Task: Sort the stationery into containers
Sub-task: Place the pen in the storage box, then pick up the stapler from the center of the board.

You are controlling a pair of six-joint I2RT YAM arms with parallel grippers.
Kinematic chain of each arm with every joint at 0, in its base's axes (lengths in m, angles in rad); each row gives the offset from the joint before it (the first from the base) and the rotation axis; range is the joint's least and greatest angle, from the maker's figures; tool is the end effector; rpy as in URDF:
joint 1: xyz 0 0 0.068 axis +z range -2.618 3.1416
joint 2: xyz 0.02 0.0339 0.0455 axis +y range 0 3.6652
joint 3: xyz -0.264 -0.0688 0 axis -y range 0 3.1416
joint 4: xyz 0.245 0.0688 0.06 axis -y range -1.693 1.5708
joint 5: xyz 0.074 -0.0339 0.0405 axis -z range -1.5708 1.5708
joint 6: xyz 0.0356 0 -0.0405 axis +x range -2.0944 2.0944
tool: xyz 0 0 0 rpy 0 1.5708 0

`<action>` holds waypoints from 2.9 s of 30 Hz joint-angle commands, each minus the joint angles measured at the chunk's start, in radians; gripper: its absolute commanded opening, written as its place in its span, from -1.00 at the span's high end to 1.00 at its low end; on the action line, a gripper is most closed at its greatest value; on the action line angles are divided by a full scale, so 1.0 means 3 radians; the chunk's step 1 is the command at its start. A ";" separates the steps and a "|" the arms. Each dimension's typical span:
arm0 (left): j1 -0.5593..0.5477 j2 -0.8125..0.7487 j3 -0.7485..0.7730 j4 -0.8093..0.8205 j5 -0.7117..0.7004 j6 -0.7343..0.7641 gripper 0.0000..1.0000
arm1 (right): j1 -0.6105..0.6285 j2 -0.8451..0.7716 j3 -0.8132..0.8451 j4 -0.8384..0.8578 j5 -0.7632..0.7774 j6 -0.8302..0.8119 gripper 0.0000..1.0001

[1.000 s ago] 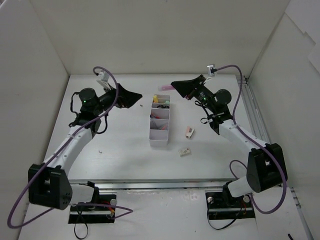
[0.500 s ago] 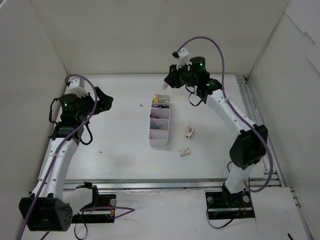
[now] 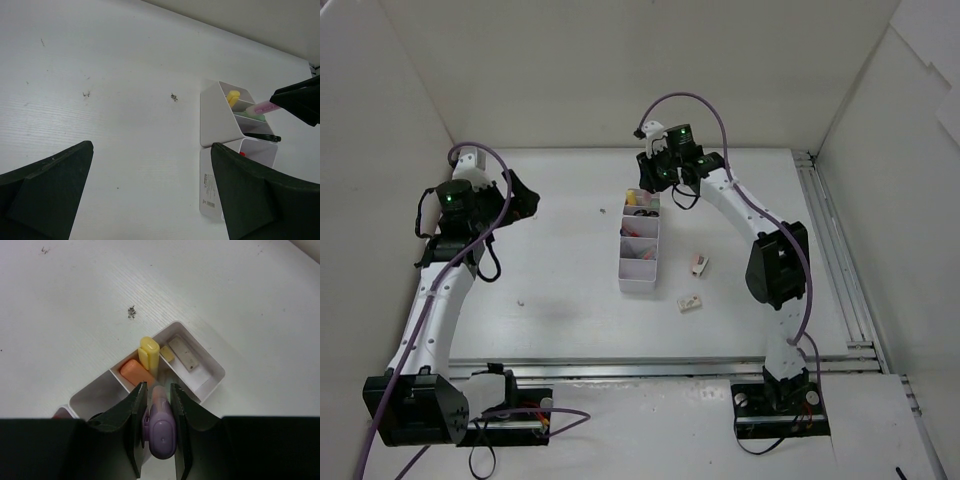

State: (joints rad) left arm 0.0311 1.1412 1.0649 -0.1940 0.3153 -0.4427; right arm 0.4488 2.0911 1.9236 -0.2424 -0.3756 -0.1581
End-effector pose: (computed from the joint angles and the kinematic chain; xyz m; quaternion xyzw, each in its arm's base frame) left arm 0.2630 -0.0029 0.3659 -0.0921 0.7864 -0.2445 0.5597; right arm 0.4458 0.2292 0.3182 -0.3432 0.7534 0.2325 0.5105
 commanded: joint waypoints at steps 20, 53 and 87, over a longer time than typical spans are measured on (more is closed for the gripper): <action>0.0080 -0.0015 0.0112 0.0166 0.0110 0.0059 -0.99 | 0.0140 0.0378 0.0251 -0.0010 0.0004 -0.0051 0.50; 0.0080 -0.0194 0.0163 0.0059 0.0166 0.0090 -0.99 | 0.0135 -0.0297 -0.0015 0.0179 0.0383 0.0266 -0.96; -0.0548 -0.0143 0.0306 -0.0452 -0.0110 0.0182 -0.99 | -0.0207 -0.2547 -0.3302 0.0650 0.1461 0.1646 -0.96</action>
State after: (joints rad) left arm -0.1085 1.1374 1.1297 -0.3244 0.3096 -0.4084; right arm 0.3805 1.3895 1.0035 -0.0418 -0.0494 0.2344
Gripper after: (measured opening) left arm 0.996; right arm 0.978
